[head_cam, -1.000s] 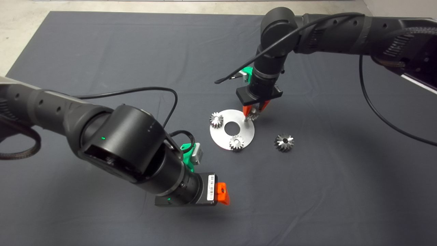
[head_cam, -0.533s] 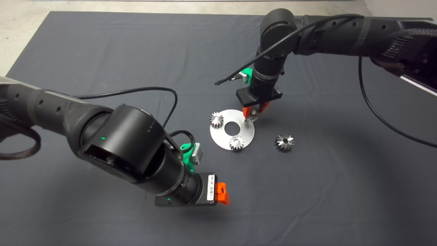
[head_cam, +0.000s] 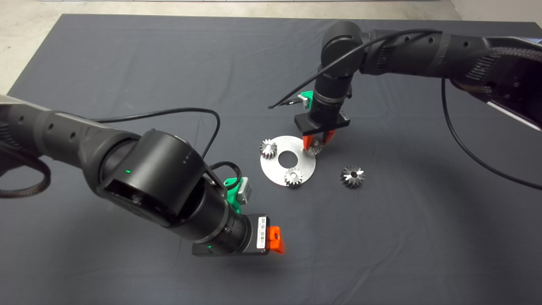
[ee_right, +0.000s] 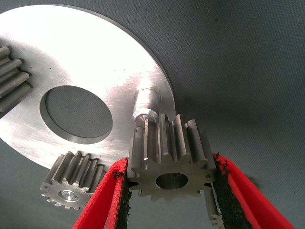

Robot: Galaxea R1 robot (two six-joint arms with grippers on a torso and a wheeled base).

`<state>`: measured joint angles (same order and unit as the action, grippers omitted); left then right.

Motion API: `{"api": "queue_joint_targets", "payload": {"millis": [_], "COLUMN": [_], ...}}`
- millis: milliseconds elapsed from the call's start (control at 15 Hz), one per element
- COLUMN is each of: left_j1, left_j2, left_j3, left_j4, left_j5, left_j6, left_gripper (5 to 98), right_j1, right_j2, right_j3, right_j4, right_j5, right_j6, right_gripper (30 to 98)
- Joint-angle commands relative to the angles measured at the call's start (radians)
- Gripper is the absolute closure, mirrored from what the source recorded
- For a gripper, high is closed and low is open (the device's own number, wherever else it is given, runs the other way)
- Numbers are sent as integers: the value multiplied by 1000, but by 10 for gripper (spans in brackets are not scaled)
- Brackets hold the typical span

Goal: Remove an incorrectly installed larger gear and replace it with the correct smaller gear

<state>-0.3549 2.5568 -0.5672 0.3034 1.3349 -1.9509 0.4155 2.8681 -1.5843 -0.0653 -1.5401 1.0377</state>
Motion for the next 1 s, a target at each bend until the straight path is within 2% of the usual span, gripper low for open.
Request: {"api": "queue_joint_targets", "payload": {"millis": [0,267,400,933], "left_j1": [-16,-16,-16,-16], "left_j2": [-2,-2,-3,-3], "left_j3": [3,1,6,3], "left_j4": [-9,-9,-9,-9], "left_j5": [0,-2,-2,0], "left_j6": [4,7,7,9], "left_gripper": [58,58,58,58], "right_j1": [19,21,22,23], "right_j2": [30,58,74,74], "right_j3": [-18,-49,-79,-96], "right_j4": [29,30,29,27], "right_j5": [-117,-117,-116,-117], "right_j6": [-11,-14,-41,-55], "right_gripper": [869,869,869,869]}}
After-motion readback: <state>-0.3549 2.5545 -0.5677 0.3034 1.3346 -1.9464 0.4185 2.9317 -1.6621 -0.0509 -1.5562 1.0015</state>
